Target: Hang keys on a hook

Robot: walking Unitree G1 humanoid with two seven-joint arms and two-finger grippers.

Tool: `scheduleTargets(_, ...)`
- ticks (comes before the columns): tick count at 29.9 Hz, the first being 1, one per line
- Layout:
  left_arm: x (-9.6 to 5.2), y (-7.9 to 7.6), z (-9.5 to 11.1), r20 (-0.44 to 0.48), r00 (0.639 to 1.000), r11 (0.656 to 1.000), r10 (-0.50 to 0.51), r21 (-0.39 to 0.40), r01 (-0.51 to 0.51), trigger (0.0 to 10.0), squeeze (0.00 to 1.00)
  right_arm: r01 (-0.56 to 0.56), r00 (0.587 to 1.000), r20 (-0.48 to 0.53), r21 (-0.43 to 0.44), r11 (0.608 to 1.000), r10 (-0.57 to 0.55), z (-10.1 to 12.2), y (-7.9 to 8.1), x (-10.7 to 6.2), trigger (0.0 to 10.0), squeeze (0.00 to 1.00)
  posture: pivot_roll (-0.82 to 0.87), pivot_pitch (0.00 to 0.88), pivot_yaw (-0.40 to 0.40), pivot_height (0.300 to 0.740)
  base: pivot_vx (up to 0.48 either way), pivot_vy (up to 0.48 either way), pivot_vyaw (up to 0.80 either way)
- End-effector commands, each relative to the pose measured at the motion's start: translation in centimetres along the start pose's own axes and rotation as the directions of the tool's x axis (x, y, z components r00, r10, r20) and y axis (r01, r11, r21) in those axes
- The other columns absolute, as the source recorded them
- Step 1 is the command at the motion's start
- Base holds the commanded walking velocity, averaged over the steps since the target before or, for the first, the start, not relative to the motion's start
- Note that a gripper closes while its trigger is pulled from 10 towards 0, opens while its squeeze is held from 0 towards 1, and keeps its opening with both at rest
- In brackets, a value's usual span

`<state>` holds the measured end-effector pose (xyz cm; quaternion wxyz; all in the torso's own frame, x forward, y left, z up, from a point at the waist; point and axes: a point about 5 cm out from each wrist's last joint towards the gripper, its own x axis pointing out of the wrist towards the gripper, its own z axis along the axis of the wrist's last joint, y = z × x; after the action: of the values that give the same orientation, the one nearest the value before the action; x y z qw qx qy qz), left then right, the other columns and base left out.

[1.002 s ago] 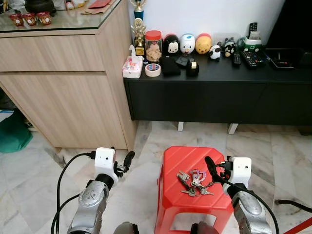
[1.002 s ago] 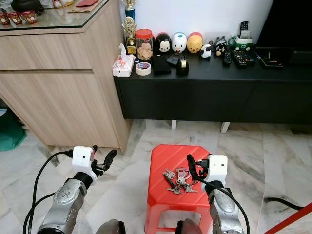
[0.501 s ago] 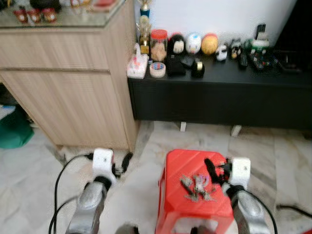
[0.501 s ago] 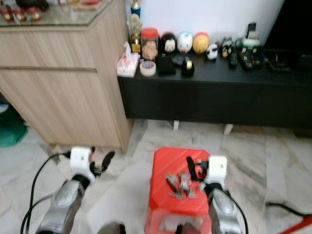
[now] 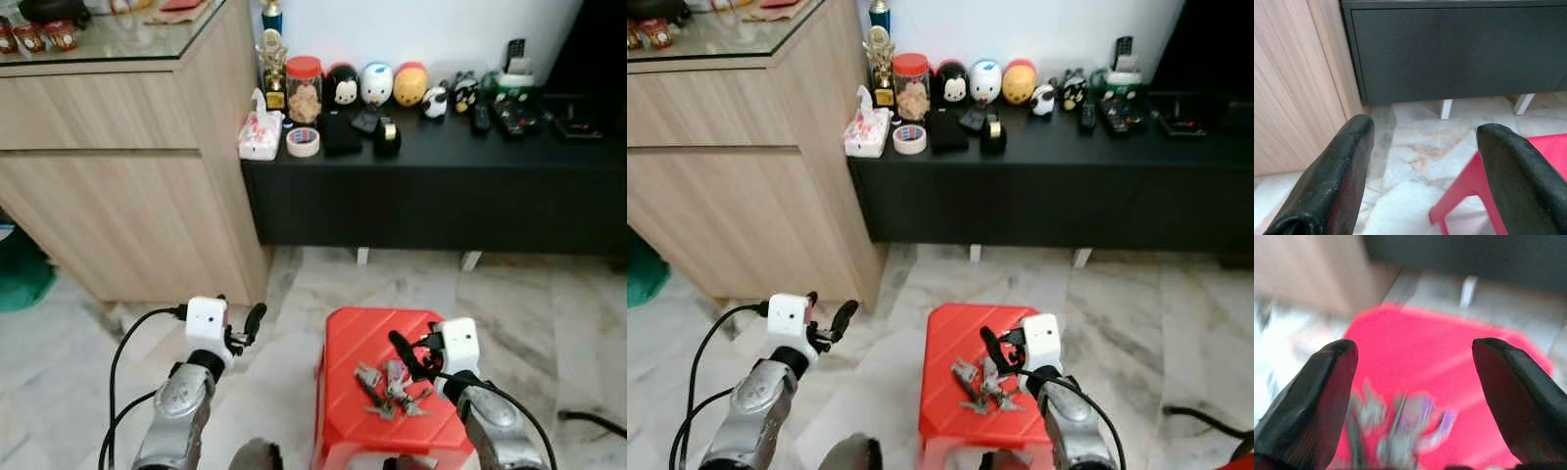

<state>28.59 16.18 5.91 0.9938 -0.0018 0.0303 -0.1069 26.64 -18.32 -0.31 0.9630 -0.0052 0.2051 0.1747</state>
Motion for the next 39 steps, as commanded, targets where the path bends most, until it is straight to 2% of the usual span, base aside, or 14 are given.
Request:
scheduleTargets(1, -0.3, 0.3, -0.4, -0.021, 1.0, 1.0, 0.002, 0.013, -0.002, 10.0, 0.0, -0.083, 0.995, -0.058, -0.035, 0.996, 0.081, -0.6, 0.5, 0.0, 10.0, 0.0, -0.01, 0.065, 0.004, 0.646, 0.0, 0.0, 0.0)
scheduleTargets(6, -0.3, -0.1, -0.5, -0.026, 1.0, 1.0, -0.012, 0.011, 0.012, 10.0, 0.0, -0.189, 0.973, -0.157, -0.112, 0.975, 0.171, -1.2, 1.0, 0.4, 10.0, 0.0, 0.0, 0.075, -0.001, 0.646, 0.0, 0.0, 0.0)
scheduleTargets(7, -0.3, -0.2, -0.5, -0.026, 1.0, 1.0, -0.013, 0.011, 0.013, 10.0, 0.0, -0.194, 0.971, -0.166, -0.117, 0.974, 0.174, -1.1, 1.1, 0.5, 10.0, 0.76, 0.0, 0.077, -0.002, 0.646, 0.0, 0.0, 0.0)
scheduleTargets(8, -0.3, -0.2, -0.5, -0.026, 1.0, 1.0, -0.013, 0.011, 0.013, 10.0, 0.0, -0.194, 0.971, -0.166, -0.117, 0.974, 0.174, -1.1, 1.1, 0.5, 10.0, 0.76, 0.0, 0.077, -0.002, 0.646, 0.0, 0.0, 0.0)
scheduleTargets(9, -0.3, -0.2, -0.5, -0.025, 1.0, 1.0, -0.014, 0.01, 0.015, 10.0, 0.0, -0.201, 0.968, -0.173, -0.118, 0.972, 0.18, -1.0, 1.2, 0.8, 10.0, 1.0, 0.01, 0.079, -0.005, 0.646, 0.0, 0.0, 0.0)
scheduleTargets(14, 0.3, -0.5, -0.5, -0.026, 1.0, 1.0, -0.016, 0.008, 0.017, 10.0, 0.0, -0.239, 0.948, -0.269, -0.24, 0.941, 0.172, -1.4, 2.0, 1.4, 10.0, 1.0, 0.02, 0.092, -0.009, 0.646, 0.0, 0.0, 0.0)
scheduleTargets(15, 0.5, -0.5, -0.4, -0.022, 1.0, 1.0, -0.014, -0.001, 0.014, 10.0, 0.0, -0.239, 0.945, -0.282, -0.25, 0.938, 0.165, -1.4, 2.0, 1.5, 10.0, 0.61, 0.02, 0.093, -0.009, 0.646, 0.0, 0.0, 0.0)
scheduleTargets(16, 0.9, -0.7, -0.2, -0.018, 1.0, 1.0, -0.014, -0.009, 0.014, 10.0, 0.0, -0.231, 0.943, -0.3, -0.265, 0.936, 0.147, -1.3, 2.1, 1.8, 10.0, 0.0, 0.02, 0.097, -0.011, 0.646, 0.0, 0.0, 0.0)
scheduleTargets(20, 1.2, -1.3, 0.3, -0.001, 1.0, 1.0, -0.024, -0.013, 0.024, 10.0, 0.0, -0.217, 0.942, -0.312, -0.268, 0.939, 0.128, -1.3, 2.2, 2.0, 10.0, 0.0, 0.03, 0.115, -0.018, 0.646, 0.0, 0.0, 0.0)
scheduleTargets(25, 1.0, -1.9, 0.8, 0.029, 0.999, 0.999, -0.022, -0.027, 0.023, 10.0, 0.0, -0.21, 0.936, -0.334, -0.288, 0.934, 0.108, -2.0, 2.5, 1.8, 10.0, 0.0, 0.05, 0.161, -0.028, 0.646, 0.0, 0.0, 0.0)
scheduleTargets(29, 0.5, -2.2, 1.0, 0.041, 0.999, 0.999, -0.017, -0.032, 0.019, 10.0, 0.0, -0.114, 0.948, -0.315, -0.222, 0.968, 0.039, -2.1, 1.9, 1.7, 10.0, 0.0, 0.06, 0.2, -0.029, 0.646, 0.0, 0.0, 0.0)
scheduleTargets(36, -0.6, -2.3, 1.0, 0.042, 0.999, 0.999, -0.001, -0.036, 0.002, 10.0, 0.0, -0.053, 0.95, -0.311, -0.168, 0.984, -0.002, -2.6, 1.5, 1.3, 10.0, 0.0, 0.08, 0.235, -0.023, 0.646, 0.0, 0.0, 0.0)
scheduleTargets(39, -0.9, -2.3, 1.1, 0.038, 0.999, 0.999, 0.003, -0.034, -0.002, 10.0, 0.0, 0.004, 0.962, -0.271, -0.106, 0.994, -0.032, -2.2, 1.1, 1.4, 10.0, 0.0, 0.09, 0.237, -0.021, 0.646, 0.0, 0.0, 0.0)
